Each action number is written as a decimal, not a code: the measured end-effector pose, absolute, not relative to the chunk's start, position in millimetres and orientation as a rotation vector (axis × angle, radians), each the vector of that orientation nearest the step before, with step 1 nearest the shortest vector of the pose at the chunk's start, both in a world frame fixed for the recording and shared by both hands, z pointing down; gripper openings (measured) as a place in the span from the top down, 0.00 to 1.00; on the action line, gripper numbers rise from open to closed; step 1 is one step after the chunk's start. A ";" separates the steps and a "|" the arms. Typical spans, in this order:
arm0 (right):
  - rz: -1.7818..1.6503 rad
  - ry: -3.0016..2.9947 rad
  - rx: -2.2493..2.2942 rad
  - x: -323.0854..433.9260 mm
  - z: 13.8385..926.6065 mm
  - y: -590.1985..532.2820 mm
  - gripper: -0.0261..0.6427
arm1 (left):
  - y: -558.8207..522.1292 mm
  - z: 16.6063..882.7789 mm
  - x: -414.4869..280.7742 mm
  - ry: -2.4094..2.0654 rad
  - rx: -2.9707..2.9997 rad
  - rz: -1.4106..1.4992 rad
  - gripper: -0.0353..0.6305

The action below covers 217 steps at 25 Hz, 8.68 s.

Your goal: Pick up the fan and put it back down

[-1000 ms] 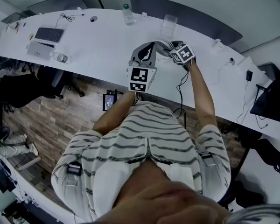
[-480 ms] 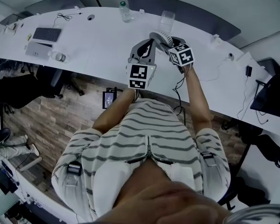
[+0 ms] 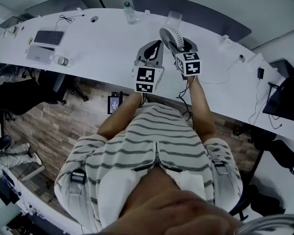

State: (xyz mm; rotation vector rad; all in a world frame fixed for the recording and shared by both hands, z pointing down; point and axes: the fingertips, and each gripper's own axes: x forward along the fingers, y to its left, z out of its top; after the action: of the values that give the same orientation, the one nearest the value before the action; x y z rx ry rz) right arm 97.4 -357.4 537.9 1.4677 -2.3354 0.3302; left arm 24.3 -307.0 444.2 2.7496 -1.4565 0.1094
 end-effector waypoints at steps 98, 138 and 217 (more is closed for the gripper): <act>0.124 -2.378 1.595 92.7 494.0 -354.2 0.61 | -314.1 453.0 3.8 -1.530 2.653 0.087 0.94; 0.163 -2.440 0.946 70.1 626.8 -423.6 0.61 | -317.1 464.1 -31.9 -1.554 2.557 0.066 0.94; 0.127 -2.215 1.420 119.2 611.9 -398.9 0.94 | -302.4 474.0 11.5 -1.417 2.653 0.166 0.94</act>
State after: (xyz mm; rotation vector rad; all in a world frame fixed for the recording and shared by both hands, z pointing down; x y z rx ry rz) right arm 119.2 -398.9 611.9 1.4200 -2.2152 0.1268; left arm 11.5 -302.4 474.0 2.6529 -1.4169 0.1657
